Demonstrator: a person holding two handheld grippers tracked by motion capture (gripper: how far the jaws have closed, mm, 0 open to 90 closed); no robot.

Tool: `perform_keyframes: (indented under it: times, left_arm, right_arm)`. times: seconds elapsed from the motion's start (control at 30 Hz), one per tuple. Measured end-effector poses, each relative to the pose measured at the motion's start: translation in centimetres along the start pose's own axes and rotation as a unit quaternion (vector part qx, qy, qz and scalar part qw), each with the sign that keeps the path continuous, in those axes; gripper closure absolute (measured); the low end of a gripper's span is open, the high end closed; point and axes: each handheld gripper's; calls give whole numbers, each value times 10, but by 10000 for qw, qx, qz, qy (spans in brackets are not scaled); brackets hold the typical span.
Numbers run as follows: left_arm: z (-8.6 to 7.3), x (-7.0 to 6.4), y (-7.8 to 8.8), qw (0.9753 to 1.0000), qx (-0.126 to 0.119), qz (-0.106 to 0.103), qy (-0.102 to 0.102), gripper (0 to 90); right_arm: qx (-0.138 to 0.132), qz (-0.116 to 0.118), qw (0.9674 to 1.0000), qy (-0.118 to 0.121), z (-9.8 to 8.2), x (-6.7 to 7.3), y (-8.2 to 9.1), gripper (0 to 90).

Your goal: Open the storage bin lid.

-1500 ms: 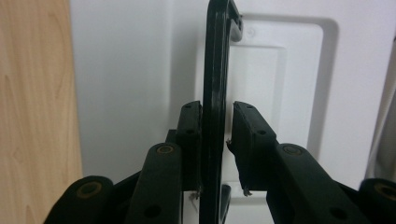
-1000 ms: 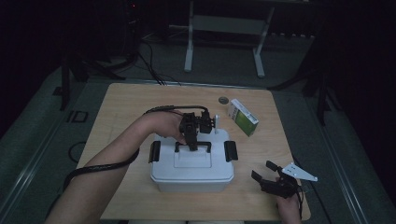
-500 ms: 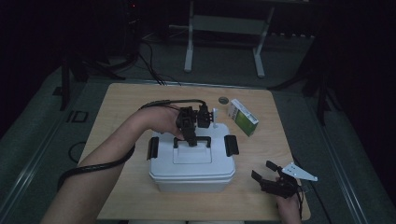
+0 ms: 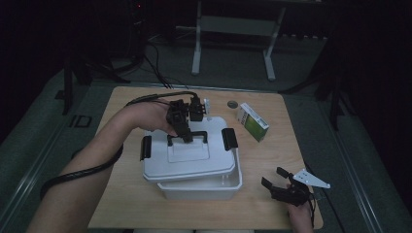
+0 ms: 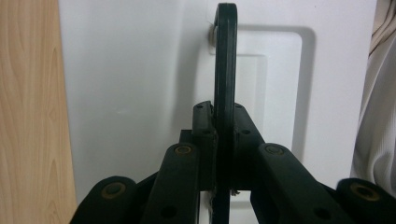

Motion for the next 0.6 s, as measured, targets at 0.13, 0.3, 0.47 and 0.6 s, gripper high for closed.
perform_keyframes:
  times: [0.13,0.3,0.47,0.6]
  left_arm:
    - [-16,3,5,9999,-15,33,162,835]
    - [-39,9,14,9989,-157,33,448,835]
    - [-64,15,22,9974,-163,127,693,835]
    - [-84,16,27,9955,-195,190,904,835]
  right_arm:
    - [55,-35,10000,61,0,2,-1,136]
    - [104,-83,9998,158,0,3,-2,135]
    - [128,-98,9997,187,0,3,-3,134]
    - [139,-103,9997,198,0,4,-3,134]
Point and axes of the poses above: each handheld gripper's, and its own axes: y roughly backward along the jaws, z roughly out of its top, x roughly to its left, and after that the axes turned 6 degrees about z, right-handed
